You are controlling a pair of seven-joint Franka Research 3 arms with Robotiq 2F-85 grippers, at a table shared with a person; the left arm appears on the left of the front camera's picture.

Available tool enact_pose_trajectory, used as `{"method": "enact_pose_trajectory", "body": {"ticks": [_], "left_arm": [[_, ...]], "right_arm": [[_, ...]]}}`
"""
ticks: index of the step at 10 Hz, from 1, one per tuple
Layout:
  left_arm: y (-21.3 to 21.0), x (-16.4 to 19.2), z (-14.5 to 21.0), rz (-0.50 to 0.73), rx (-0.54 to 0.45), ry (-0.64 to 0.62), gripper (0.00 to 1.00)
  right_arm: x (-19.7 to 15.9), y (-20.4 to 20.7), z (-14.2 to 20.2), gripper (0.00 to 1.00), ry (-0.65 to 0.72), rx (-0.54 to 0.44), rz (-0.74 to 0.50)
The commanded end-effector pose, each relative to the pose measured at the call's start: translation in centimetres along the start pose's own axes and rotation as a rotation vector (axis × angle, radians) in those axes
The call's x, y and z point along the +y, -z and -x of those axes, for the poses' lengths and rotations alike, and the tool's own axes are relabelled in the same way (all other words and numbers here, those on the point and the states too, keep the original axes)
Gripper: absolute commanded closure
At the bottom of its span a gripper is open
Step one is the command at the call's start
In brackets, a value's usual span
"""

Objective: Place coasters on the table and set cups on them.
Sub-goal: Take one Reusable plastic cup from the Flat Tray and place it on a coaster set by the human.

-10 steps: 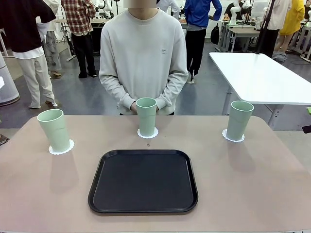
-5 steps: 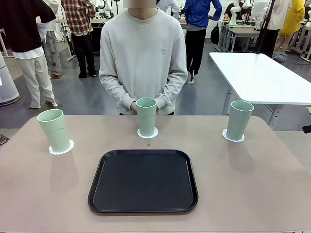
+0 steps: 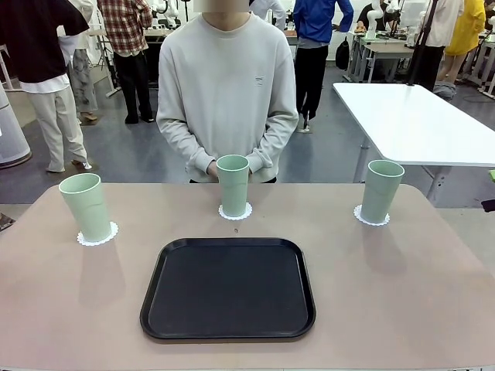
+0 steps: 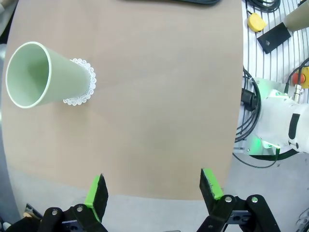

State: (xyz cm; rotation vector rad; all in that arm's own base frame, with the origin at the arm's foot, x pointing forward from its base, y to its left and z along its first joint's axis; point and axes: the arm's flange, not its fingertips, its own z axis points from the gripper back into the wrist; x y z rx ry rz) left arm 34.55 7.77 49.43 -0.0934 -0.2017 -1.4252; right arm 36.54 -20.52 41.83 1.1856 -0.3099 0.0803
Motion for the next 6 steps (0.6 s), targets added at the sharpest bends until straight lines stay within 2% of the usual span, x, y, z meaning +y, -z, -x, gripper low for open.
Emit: {"method": "enact_pose_trajectory", "body": {"ticks": [1, 5, 6], "left_arm": [[0.2, 0.3, -0.2, -0.009, 0.021, -0.021, 0.0], [0.0, 0.0, 0.0, 0.0, -0.001, 0.0, 0.0], [-0.2, -3.0, 0.1, -0.145, 0.004, -0.331, 0.0]], "right_arm": [[0.1, 0.0, 0.0, 0.0, 0.009, -0.005, 0.002], [0.1, 0.0, 0.0, 0.0, 0.009, -0.005, 0.002], [0.1, 0.0, 0.0, 0.0, 0.009, -0.005, 0.002]]}}
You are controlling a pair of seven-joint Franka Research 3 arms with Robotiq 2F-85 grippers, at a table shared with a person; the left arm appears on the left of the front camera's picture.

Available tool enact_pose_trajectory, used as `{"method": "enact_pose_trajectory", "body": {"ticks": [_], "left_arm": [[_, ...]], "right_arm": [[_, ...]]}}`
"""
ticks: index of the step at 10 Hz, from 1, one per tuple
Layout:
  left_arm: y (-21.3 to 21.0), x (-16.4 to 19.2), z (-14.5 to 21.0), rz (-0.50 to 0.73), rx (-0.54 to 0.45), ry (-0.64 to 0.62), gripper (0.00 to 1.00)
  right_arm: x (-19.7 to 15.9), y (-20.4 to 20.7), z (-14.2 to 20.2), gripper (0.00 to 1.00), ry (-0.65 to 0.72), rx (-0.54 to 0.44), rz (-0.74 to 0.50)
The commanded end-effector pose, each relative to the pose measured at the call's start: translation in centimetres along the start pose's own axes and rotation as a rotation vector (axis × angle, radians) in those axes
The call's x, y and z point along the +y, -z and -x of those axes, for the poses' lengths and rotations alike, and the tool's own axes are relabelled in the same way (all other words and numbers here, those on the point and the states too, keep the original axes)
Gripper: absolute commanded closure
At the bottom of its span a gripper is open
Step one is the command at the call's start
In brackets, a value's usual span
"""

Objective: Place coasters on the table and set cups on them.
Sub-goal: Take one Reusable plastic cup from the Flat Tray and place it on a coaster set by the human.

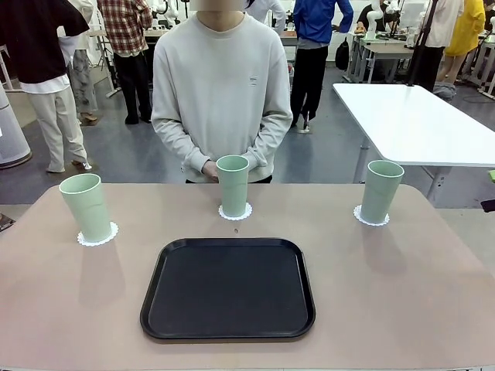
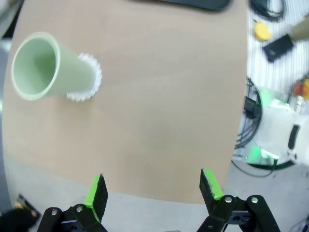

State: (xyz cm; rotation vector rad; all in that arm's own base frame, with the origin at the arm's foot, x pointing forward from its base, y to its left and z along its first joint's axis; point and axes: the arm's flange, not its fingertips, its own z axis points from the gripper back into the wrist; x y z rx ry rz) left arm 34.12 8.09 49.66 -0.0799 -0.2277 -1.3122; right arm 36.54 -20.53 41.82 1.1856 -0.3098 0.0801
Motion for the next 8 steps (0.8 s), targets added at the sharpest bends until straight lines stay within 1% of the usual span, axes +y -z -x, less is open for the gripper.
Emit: {"method": "enact_pose_trajectory", "body": {"ticks": [1, 2, 3, 4, 5, 6, 7, 8], "left_arm": [[-1.3, -2.9, -0.8, -0.085, -0.021, -0.433, 0.0], [-1.6, -4.4, -0.5, 0.149, -0.072, -0.59, 0.0], [-1.9, -4.5, 0.0, 0.09, -0.126, -0.671, 0.0], [-2.3, -4.0, 0.3, 0.06, -0.078, -0.738, 0.0], [-1.5, -3.7, 0.7, 0.074, -0.015, -0.488, 0.0], [-1.5, -3.7, 0.7, 0.074, -0.015, -0.488, 0.0], [-1.9, -4.3, 0.8, 0.095, -0.028, -0.629, 0.0], [-1.3, -2.2, 1.9, 0.255, -0.268, -0.705, 0.0]], "right_arm": [[0.1, 0.0, 0.0, 0.0, 0.009, -0.005, 0.002], [0.1, 0.0, 0.0, 0.0, 0.009, -0.005, 0.002], [0.1, 0.0, 0.0, 0.0, 0.009, -0.005, 0.002], [0.1, 0.0, 0.0, 0.0, 0.009, -0.005, 0.002], [0.1, 0.0, 0.0, 0.0, 0.009, -0.005, 0.002], [0.1, 0.0, 0.0, 0.0, 0.009, -0.005, 0.002], [0.1, 0.0, 0.0, 0.0, 0.009, -0.005, 0.002], [0.1, 0.0, 0.0, 0.0, 0.009, -0.005, 0.002]]}}
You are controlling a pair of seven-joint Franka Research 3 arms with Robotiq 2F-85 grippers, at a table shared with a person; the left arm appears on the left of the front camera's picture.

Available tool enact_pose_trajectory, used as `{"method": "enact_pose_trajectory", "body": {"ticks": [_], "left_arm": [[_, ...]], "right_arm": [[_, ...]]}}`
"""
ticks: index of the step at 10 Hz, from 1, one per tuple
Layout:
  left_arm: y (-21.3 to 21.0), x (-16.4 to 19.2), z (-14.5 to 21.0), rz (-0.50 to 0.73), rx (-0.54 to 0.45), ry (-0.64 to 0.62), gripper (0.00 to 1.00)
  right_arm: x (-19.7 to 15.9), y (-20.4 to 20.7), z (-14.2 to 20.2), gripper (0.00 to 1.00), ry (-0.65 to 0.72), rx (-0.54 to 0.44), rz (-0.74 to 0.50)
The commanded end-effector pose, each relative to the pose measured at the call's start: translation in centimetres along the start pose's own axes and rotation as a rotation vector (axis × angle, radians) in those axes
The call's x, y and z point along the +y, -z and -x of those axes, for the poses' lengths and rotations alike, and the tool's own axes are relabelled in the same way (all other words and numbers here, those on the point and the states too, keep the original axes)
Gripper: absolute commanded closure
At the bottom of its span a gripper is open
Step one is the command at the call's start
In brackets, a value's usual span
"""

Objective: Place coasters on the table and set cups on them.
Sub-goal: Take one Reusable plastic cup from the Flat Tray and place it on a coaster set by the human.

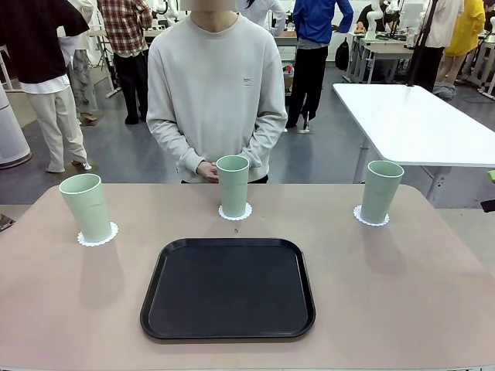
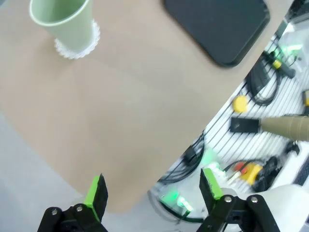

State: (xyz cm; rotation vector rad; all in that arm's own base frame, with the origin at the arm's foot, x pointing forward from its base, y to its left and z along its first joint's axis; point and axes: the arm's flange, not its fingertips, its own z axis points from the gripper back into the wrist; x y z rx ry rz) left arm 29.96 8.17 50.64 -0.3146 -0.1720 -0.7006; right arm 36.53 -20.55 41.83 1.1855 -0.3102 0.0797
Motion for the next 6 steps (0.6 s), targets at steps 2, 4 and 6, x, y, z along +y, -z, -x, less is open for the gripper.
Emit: {"method": "enact_pose_trajectory", "body": {"ticks": [2, 4, 6], "left_arm": [[0.9, 6.5, -0.9, 0.431, -0.36, -0.203, 0.0], [1.9, 9.3, -0.6, 0.556, -0.427, -0.277, 0.0], [1.3, 13.1, 2.0, 0.666, -0.51, -0.353, 0.0]], "right_arm": [[0.1, 0.0, -0.1, 0.0, 0.009, -0.004, 0.001], [0.1, 0.0, -0.1, 0.0, 0.009, -0.004, 0.001], [0.1, 0.0, -0.1, 0.0, 0.009, -0.004, 0.001]]}}
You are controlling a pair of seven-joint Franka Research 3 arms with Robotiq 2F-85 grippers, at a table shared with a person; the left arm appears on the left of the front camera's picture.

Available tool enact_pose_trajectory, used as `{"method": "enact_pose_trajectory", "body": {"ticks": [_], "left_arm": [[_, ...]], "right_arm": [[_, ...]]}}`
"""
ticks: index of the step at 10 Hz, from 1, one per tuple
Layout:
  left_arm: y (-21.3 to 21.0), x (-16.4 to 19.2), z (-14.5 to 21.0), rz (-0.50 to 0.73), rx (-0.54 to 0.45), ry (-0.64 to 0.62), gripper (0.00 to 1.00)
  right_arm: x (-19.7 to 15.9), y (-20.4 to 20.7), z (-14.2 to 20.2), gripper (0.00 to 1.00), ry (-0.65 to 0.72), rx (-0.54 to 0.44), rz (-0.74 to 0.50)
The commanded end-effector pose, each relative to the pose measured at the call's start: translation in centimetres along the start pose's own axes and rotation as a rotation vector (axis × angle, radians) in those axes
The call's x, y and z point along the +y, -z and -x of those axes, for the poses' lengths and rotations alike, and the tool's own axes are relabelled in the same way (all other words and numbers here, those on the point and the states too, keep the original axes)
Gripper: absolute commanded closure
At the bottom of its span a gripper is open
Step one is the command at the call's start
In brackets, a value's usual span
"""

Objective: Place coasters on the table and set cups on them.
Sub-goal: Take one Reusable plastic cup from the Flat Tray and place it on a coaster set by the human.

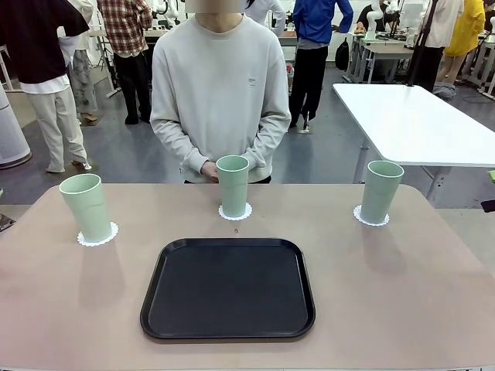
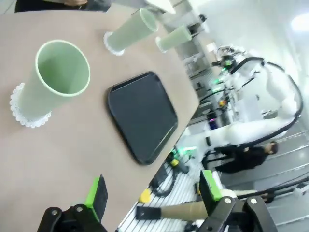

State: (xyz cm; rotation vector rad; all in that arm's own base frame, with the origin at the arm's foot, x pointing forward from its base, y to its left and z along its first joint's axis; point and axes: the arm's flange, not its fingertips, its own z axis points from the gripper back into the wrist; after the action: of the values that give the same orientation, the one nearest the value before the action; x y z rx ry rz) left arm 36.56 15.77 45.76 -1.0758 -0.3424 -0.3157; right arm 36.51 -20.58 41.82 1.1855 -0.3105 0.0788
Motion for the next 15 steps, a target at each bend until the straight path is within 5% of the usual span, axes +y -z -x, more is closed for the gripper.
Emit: {"method": "enact_pose_trajectory", "body": {"ticks": [1, 5, 15], "left_arm": [[-4.6, 2.9, 0.1, 0.108, -0.062, -0.039, 0.0], [-10.4, 7.0, 2.2, 0.152, -0.067, -0.083, 0.0], [-10.6, 7.4, 3.1, 0.152, -0.08, -0.108, 0.0]], "right_arm": [[0.1, 0.1, -0.1, 0.0, 0.008, -0.003, 0.001], [0.1, 0.1, -0.1, 0.0, 0.008, -0.003, 0.001], [0.1, 0.1, -0.1, 0.0, 0.008, -0.003, 0.001]]}}
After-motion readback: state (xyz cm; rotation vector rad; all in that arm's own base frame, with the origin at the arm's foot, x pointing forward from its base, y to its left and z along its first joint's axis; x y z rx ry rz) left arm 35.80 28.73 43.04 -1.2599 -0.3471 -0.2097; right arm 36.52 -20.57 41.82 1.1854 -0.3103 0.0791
